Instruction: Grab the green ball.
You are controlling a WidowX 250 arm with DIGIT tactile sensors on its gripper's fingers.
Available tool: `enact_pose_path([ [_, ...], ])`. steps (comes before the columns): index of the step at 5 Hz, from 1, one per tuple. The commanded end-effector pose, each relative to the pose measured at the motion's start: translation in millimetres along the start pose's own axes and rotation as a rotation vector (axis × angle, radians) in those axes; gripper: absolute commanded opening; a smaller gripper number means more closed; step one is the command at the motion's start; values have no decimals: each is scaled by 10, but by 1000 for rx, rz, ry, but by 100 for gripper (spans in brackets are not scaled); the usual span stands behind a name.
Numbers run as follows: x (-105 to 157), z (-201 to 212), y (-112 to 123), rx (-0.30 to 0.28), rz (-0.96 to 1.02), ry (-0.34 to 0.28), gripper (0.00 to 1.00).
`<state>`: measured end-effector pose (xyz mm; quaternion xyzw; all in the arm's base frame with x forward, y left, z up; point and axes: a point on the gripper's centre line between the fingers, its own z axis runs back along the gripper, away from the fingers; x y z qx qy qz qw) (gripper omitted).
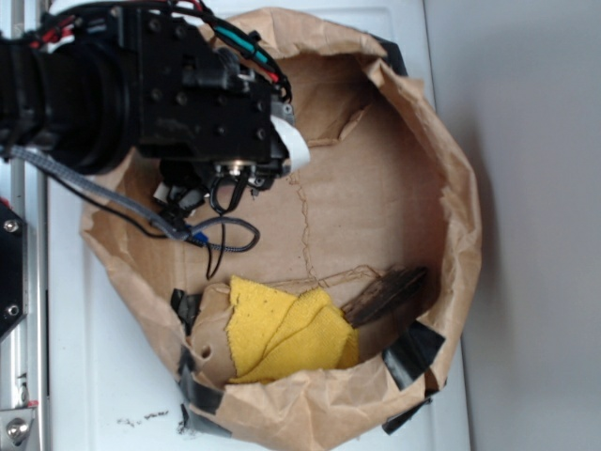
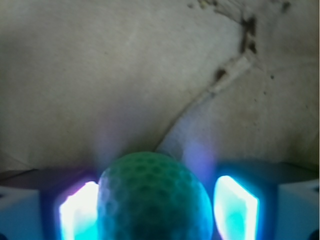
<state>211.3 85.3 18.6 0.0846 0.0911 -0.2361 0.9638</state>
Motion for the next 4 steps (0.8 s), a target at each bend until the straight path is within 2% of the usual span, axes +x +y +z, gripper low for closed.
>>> enact_pose_path([
  [1, -27, 180, 107, 22, 10, -66, 0],
  [2, -56, 654, 200, -11, 23, -178, 0],
  [4, -35, 1409, 123, -44, 26, -361, 0],
])
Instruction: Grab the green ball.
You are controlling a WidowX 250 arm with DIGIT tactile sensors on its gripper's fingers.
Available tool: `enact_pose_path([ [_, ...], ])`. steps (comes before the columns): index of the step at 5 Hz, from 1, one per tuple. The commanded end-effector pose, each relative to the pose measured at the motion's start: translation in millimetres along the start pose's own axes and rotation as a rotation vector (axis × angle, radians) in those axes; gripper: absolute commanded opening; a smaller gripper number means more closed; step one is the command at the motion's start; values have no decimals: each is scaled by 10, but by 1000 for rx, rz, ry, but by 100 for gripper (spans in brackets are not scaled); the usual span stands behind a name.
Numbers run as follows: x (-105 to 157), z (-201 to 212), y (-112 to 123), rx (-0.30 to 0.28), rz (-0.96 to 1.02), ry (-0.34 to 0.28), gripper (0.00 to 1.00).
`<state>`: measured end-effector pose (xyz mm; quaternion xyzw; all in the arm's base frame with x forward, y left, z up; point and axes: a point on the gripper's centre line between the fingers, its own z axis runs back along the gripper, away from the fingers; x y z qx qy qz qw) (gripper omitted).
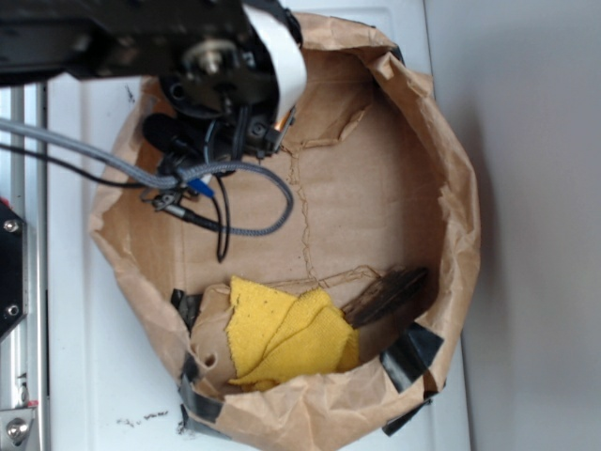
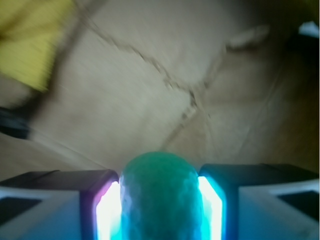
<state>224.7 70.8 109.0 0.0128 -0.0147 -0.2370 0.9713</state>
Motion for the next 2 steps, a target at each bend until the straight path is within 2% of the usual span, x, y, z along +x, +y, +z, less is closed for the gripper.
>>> enact_pose_path([
  [1, 139, 593, -55, 29, -8, -144, 0],
  [2, 74, 550, -69, 32, -8, -147, 0],
])
